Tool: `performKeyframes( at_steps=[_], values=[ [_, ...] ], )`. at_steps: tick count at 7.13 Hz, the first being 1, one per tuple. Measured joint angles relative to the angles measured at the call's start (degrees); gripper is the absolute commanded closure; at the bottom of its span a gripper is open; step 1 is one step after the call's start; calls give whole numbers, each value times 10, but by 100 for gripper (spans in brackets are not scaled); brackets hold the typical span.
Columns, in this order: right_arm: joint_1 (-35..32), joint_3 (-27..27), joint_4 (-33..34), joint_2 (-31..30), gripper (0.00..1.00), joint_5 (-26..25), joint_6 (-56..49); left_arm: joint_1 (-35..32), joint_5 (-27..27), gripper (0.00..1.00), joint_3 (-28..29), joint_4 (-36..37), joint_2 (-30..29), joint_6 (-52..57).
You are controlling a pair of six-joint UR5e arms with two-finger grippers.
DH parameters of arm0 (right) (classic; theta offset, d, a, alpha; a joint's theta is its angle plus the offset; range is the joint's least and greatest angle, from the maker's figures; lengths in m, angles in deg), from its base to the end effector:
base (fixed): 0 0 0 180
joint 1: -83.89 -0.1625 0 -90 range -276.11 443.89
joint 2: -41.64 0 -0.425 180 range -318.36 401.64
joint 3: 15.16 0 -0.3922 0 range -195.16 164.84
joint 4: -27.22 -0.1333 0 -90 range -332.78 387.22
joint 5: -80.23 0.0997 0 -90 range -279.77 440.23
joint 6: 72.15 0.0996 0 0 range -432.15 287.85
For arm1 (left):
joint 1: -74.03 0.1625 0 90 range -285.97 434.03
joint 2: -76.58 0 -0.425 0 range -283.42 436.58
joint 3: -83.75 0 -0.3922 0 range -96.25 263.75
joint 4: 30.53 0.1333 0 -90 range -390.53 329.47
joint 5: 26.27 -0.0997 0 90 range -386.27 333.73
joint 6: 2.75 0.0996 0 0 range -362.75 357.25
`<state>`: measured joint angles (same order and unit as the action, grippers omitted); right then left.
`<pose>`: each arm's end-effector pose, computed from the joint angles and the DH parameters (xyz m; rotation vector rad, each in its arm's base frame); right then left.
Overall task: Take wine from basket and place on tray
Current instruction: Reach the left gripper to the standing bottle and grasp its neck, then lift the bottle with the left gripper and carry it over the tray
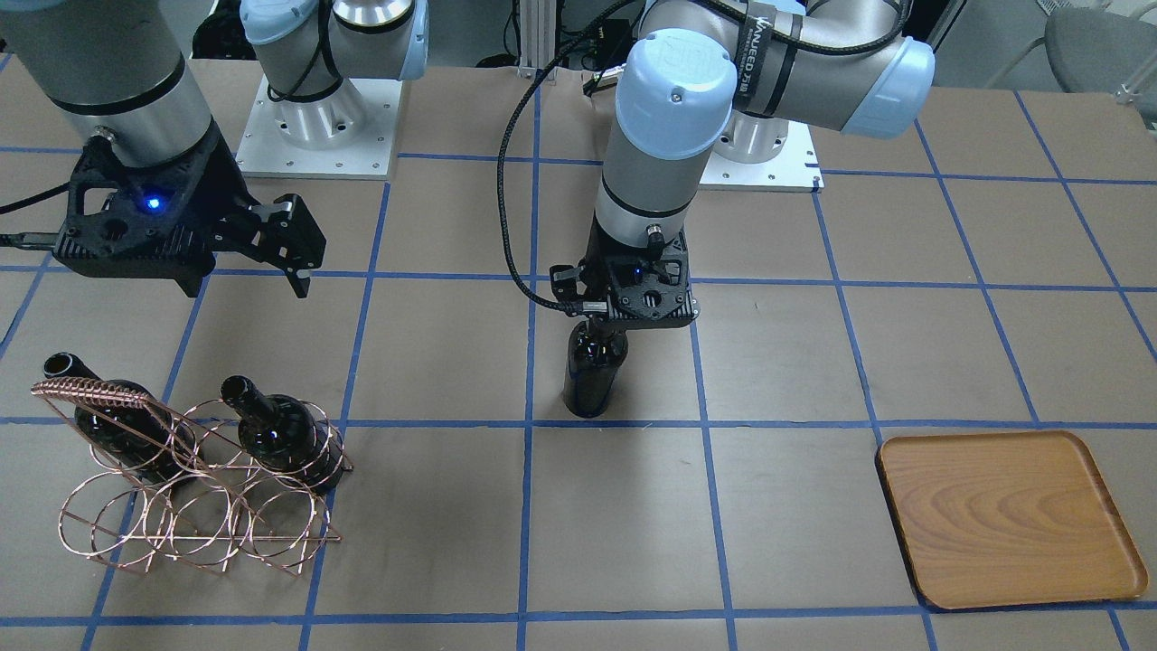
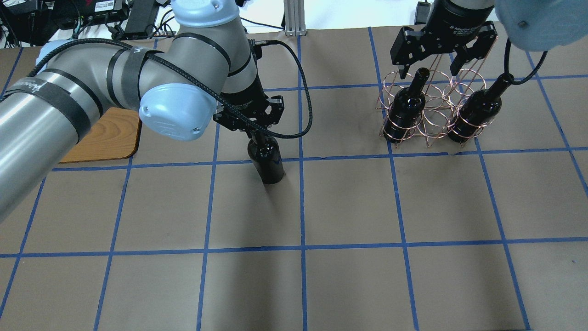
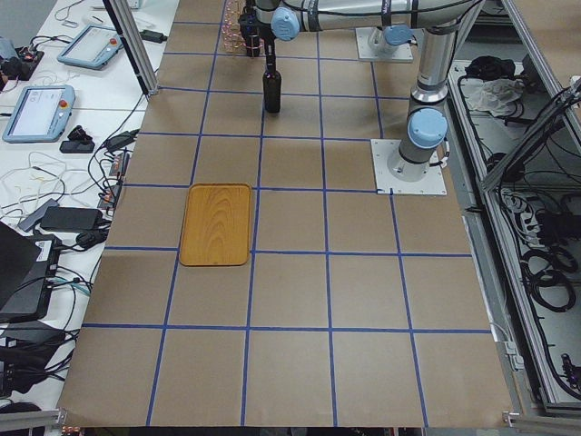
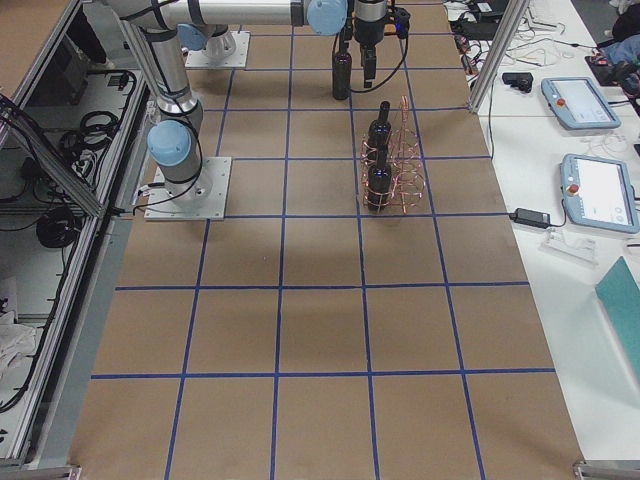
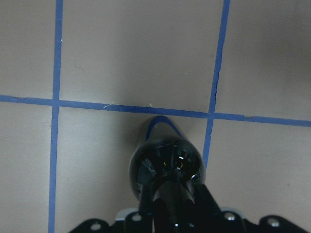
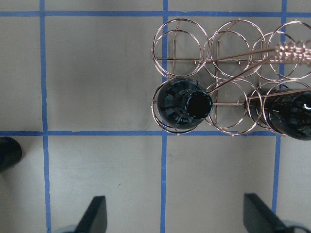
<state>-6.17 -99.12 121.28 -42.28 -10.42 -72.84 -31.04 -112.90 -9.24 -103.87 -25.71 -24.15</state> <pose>0.1327 -0.5435 0.4925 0.0198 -3.1279 0.1097 -0.2828 -0.5151 0.3774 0.1689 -3.0736 0.0069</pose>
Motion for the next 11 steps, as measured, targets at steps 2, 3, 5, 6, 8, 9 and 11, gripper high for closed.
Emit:
performKeyframes(
  at_steps=[2, 3, 5, 6, 8, 9, 11],
  values=[
    [0, 1, 1, -9, 0, -10, 2, 3, 7, 100, -3, 1, 1, -5],
    [0, 1, -1, -12, 0, -11, 2, 10, 6, 100, 2, 1, 4, -3],
    [0, 0, -14, -15, 0, -13, 5, 60, -2, 100, 45, -47, 14, 41],
    [-1, 0, -17, -16, 0, -12, 7, 102, -3, 100, 79, -93, 17, 93],
    [-1, -1, -19, -17, 0, -10, 6, 196, -20, 100, 125, -135, 12, 201],
    [0, -1, -19, -17, 0, -12, 4, 250, -28, 100, 139, -137, 3, 259],
    [0, -2, -19, -16, 0, -14, 2, 357, -31, 100, 159, -129, -19, 385]
  ],
)
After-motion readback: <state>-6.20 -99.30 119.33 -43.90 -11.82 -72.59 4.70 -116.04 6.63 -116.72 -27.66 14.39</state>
